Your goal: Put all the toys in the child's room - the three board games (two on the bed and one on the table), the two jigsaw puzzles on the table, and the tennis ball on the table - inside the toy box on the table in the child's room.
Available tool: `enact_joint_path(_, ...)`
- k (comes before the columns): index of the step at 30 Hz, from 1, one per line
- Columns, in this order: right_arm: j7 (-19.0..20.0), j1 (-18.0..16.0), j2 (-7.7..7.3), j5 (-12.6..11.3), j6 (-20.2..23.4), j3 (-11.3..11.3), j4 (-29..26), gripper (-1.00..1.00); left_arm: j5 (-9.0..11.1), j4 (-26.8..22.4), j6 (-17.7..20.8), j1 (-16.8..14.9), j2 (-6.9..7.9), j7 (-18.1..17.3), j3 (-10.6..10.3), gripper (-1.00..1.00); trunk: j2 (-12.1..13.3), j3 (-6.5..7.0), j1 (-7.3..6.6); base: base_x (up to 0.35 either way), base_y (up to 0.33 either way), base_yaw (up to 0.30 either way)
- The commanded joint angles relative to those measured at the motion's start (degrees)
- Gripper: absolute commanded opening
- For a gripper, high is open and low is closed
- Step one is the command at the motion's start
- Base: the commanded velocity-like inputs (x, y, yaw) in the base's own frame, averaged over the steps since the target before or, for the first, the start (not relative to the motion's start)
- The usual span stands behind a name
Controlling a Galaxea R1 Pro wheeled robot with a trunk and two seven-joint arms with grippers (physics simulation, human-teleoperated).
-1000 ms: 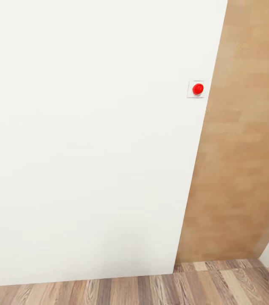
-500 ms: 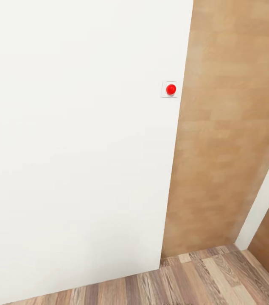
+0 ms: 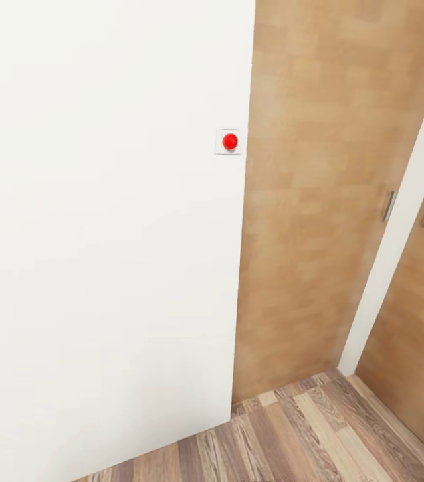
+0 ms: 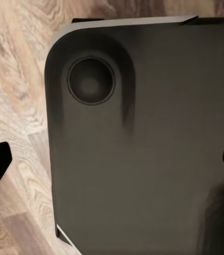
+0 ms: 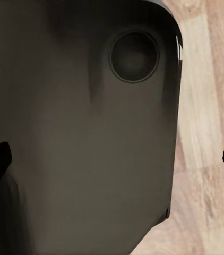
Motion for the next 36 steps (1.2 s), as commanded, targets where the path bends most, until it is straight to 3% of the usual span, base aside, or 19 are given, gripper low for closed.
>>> enact_joint_path(1, -0.02, 0.0, 0.03, -0.07, -0.27, -0.03, 0.01, 1.0, 0.02, 0.01, -0.17, -0.01, 0.01, -0.02, -0.02, 1.0, -0.02, -0.04, 0.0, 0.0, 0.0, -0.275)
enact_joint_path(13, -0.03, 0.02, -0.03, -0.08, -0.52, -0.06, 0.01, 1.0, -0.1, 0.09, -0.14, -0.01, -0.36, -0.08, -0.16, 1.0, -0.02, -0.04, 0.0, -0.012, 0.0, -0.275)
enact_joint_path(24, -0.03, 0.06, -0.05, -0.08, -0.61, -0.11, 0.01, 1.0, -0.13, 0.1, -0.16, -0.01, -0.21, -0.08, -0.57, 1.0, -0.02, -0.04, 0.0, -0.229, 0.0, -0.275)
enact_joint_path(36, -0.01, 0.09, -0.07, -0.08, -1.22, -0.11, 0.01, 1.0, 0.05, 0.1, -0.23, -0.01, -0.05, -0.06, -0.24, 1.0, -0.02, -0.04, 0.0, -0.033, 0.0, -0.275)
